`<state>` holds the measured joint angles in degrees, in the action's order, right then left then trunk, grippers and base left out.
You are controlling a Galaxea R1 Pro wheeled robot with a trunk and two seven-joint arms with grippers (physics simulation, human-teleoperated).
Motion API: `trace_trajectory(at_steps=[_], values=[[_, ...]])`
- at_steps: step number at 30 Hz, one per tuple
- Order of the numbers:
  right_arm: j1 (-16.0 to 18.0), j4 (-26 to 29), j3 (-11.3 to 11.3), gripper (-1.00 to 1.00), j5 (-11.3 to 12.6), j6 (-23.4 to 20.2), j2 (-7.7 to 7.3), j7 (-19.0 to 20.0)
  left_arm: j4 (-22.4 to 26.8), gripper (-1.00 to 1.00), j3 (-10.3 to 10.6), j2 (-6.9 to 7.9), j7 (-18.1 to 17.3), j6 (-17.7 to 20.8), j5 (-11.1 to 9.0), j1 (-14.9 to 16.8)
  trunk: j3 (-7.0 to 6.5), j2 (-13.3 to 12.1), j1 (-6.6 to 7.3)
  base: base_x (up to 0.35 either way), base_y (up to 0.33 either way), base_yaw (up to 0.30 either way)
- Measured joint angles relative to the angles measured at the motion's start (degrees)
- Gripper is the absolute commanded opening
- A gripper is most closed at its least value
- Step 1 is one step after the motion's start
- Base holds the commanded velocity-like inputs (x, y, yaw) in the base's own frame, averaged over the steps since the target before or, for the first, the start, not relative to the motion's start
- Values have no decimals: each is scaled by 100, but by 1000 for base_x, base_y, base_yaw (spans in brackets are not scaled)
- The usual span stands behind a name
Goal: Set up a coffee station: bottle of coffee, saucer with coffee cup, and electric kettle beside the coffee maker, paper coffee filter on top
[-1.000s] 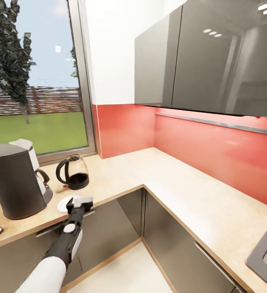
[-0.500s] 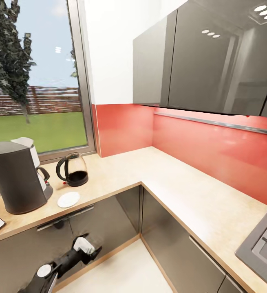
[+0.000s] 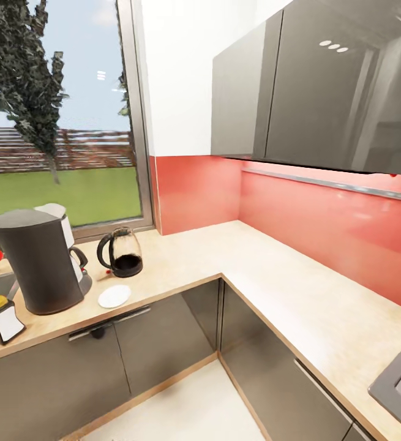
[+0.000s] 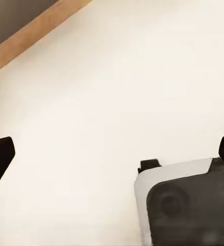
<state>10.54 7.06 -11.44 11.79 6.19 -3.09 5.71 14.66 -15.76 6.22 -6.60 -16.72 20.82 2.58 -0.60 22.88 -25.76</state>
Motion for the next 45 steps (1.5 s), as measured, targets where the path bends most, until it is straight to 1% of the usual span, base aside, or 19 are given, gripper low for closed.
trace_trajectory(at_steps=[1,3,4,6,8,10,11,12,20,38,45], values=[[0,-2,-3,100,-3,-4,-1,0,-320,100,1,-6,298,1,-8,-3,5,0,0,0,0,246],[0,-4,-11,100,-16,-21,-3,0,-824,100,0,-5,659,12,-46,-8,13,0,0,0,0,249],[0,-7,-14,100,-25,-27,-3,4,-1106,100,-9,-5,783,40,-55,-14,18,0,0,0,0,251],[0,-13,-20,100,-35,-33,-3,9,-1375,100,-18,-8,861,213,-63,-15,26,0,0,0,0,251],[0,-15,-24,100,-40,-38,-7,14,-1495,100,-21,-30,900,640,-67,-16,36,0,0,0,0,248],[0,-15,-28,100,-42,-41,-7,17,-1549,100,-11,-53,933,1321,-69,-17,47,0,0,0,0,238],[0,-15,-36,100,-46,-45,-3,17,-1566,100,-10,-48,945,1535,-69,-18,52,0,0,0,0,219],[0,-14,-39,100,-48,-50,-3,18,-1570,100,-11,-40,949,1596,-69,-23,58,0,0,0,0,212],[-1,-8,-35,100,-35,-106,-4,47,-1577,100,-13,-18,950,1694,-68,-120,102,-2,0,0,0,224],[-3,-15,-30,100,-35,-104,-3,50,-1577,100,4,-41,925,1656,-68,-127,176,-8,1,0,0,247],[-3,-16,-25,100,-35,-104,-11,53,-1577,100,4,-42,928,1641,-68,-127,184,-8,1,0,0,274]])
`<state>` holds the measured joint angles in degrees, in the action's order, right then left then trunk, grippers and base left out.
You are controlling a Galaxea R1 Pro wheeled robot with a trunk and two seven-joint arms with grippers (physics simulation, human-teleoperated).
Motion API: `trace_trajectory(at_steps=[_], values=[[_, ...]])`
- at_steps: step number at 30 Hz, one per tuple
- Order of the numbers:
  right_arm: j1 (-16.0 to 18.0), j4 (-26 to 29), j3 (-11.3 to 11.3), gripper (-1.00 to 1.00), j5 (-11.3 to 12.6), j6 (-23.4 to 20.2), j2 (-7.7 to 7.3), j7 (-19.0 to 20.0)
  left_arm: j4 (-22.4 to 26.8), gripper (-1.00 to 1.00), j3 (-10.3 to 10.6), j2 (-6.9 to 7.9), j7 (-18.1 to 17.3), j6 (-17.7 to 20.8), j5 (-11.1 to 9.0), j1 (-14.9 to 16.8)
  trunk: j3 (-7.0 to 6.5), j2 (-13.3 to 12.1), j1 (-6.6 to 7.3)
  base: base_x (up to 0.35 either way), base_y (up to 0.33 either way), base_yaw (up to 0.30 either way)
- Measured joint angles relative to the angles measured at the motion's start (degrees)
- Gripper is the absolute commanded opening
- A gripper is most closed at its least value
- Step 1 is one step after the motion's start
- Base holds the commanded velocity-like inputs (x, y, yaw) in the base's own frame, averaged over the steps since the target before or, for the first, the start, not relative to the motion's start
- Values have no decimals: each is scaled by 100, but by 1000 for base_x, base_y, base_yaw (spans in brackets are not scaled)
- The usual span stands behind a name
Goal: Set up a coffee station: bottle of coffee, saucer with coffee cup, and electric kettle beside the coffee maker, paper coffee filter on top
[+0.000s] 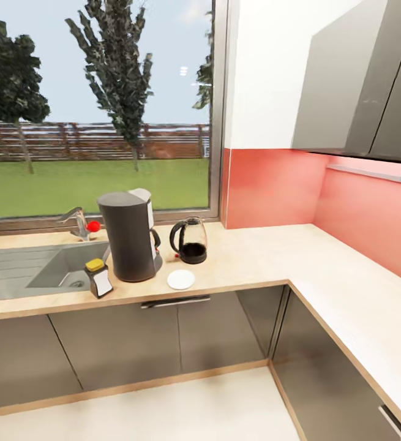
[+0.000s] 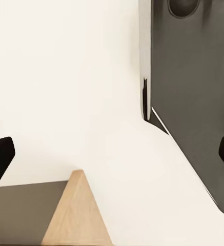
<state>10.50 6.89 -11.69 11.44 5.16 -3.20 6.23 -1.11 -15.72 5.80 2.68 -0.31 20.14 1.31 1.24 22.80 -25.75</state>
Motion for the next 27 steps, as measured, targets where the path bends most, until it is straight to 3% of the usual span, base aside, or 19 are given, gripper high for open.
trace_trajectory(at_steps=[15,27], values=[[2,1,-9,100,0,8,4,-8,10,100,17,-22,-7,-9,15,3,-58,5,-1,3,3,243],[3,2,-9,100,0,7,3,-6,14,100,-17,-26,2,-16,-9,4,-124,8,-2,78,267,222]])
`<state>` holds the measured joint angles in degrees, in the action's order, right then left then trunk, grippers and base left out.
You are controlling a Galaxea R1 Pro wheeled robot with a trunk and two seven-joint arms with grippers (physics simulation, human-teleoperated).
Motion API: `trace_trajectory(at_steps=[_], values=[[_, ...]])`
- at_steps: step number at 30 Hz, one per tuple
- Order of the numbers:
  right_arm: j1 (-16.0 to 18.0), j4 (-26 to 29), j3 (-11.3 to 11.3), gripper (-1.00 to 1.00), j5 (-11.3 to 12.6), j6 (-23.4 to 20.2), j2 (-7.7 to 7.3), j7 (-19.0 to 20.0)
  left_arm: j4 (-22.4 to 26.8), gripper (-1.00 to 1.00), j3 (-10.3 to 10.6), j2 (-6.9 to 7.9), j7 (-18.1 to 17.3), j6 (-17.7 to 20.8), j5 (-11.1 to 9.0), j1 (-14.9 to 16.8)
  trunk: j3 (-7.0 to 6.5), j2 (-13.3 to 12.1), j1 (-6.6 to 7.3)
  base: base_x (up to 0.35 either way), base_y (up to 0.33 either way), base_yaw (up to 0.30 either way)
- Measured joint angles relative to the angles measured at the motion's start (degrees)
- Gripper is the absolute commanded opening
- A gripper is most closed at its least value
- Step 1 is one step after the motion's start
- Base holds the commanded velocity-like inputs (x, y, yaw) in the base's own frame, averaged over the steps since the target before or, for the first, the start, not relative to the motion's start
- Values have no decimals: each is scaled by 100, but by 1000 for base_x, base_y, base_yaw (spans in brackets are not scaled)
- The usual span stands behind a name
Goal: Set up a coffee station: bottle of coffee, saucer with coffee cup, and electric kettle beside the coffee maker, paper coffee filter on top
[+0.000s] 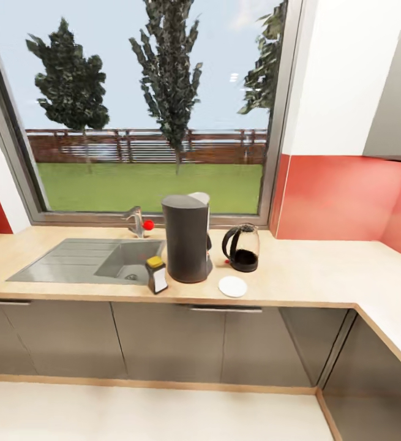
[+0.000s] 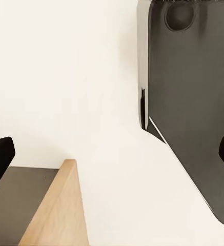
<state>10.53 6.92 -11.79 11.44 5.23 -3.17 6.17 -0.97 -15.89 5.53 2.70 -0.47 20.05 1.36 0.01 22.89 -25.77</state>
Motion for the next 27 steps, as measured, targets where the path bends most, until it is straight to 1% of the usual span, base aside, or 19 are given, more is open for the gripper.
trace_trajectory(at_steps=[2,5,27], values=[[0,0,0,100,0,0,1,0,1,100,0,0,1,0,0,0,-12,0,-1,-82,289,220],[0,0,0,100,0,1,0,-1,2,100,0,0,-1,0,0,0,-30,-1,-1,-34,92,220],[0,-1,1,100,0,0,1,-3,26,100,-17,1,0,-1,0,1,-157,1,0,-1,4,222]])
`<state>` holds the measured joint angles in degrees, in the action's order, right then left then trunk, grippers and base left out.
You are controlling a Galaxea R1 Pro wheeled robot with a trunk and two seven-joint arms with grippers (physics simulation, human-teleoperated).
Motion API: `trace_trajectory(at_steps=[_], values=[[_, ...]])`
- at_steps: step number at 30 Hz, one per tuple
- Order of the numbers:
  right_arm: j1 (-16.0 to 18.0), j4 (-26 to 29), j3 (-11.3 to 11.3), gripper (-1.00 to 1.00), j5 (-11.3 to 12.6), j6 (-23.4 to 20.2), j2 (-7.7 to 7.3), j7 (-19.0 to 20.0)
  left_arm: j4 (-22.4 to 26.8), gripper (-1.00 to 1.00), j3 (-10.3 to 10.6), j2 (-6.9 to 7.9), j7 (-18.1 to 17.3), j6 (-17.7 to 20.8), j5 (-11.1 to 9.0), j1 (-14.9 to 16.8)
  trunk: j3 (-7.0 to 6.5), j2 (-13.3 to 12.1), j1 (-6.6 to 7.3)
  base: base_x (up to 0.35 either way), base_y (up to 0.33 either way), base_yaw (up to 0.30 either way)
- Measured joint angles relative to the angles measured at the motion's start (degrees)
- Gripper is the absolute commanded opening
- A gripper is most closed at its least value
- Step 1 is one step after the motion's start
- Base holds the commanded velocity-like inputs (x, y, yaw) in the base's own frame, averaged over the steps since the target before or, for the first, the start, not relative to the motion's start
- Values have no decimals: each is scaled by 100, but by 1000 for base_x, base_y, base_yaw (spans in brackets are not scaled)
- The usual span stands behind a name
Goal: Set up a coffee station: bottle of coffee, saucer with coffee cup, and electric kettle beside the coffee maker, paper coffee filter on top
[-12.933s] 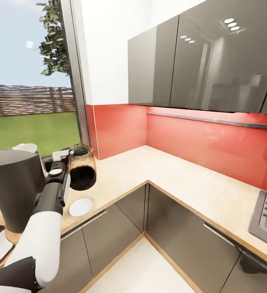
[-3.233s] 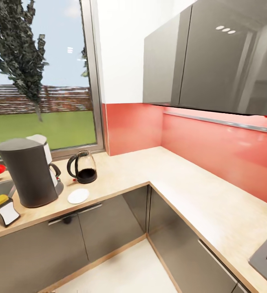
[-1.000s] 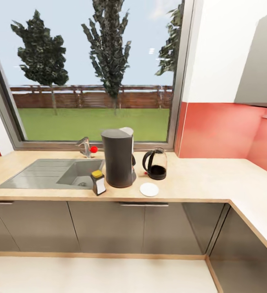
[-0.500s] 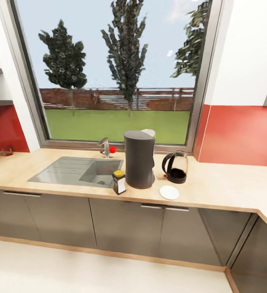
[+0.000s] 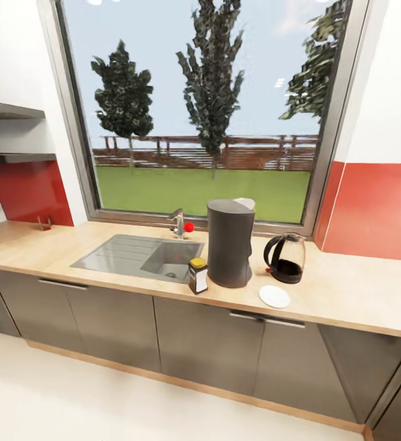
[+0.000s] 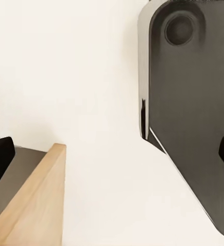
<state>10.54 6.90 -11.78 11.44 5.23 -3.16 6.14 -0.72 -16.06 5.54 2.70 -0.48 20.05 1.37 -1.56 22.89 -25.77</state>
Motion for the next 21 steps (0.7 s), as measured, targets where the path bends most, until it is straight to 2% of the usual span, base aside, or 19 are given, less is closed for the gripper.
trace_trajectory(at_steps=[21], values=[[0,0,-1,100,0,-6,-4,1,0,100,16,0,0,-8,8,0,-75,-1,0,0,0,259]])
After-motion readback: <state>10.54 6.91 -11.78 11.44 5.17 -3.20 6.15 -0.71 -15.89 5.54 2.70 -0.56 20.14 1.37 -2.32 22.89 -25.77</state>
